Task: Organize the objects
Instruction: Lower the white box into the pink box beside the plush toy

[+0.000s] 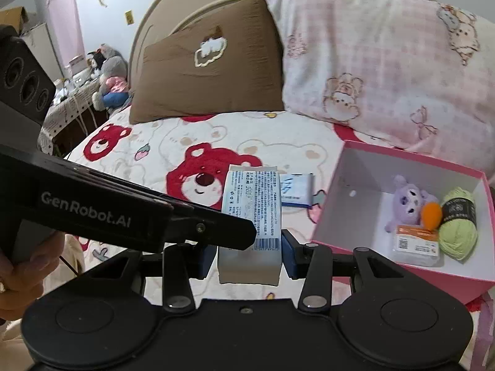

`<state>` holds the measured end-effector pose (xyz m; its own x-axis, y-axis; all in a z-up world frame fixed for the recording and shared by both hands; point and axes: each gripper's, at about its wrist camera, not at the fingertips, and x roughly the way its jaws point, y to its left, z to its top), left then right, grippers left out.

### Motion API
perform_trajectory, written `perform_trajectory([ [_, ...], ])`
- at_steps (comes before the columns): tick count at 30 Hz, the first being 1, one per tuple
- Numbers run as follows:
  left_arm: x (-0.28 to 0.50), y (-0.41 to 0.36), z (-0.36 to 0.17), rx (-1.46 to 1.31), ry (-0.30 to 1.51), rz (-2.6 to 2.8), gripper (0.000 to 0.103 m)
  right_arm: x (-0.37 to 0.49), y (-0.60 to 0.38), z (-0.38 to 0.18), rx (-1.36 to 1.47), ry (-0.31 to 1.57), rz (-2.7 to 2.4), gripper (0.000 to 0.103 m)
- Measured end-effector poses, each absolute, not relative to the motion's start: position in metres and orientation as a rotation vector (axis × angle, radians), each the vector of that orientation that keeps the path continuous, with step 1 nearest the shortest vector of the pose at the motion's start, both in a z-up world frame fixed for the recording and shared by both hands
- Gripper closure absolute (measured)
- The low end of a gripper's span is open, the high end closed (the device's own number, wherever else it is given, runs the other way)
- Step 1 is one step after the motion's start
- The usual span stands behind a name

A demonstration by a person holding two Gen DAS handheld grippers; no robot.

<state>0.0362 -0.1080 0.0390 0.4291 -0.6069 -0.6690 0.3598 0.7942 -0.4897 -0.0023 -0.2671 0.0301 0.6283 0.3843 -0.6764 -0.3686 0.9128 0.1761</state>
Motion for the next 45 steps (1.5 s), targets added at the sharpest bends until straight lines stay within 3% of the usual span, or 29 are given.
perform_trajectory([
  [15,0.131,-0.186,0.012,-0.302,1.093,-0.651,0.072,0.06,-0.353,0.005,0.18,0.805,0.337,0.056],
  [24,0.179,-0.229,-0.03,-0.25,1.154,-0.558,0.072,0.111,-0.38,-0.031,0.206,0.878,0.29,0.057],
  [36,0.203,-0.257,-0.076,-0.139,1.159,-0.502,0.072,0.161,-0.396,-0.092,0.277,1.017,0.283,0.057],
  [45,0.214,-0.259,-0.088,-0.143,1.14,-0.469,0.073,0.17,-0.384,-0.104,0.258,1.023,0.236,0.057],
])
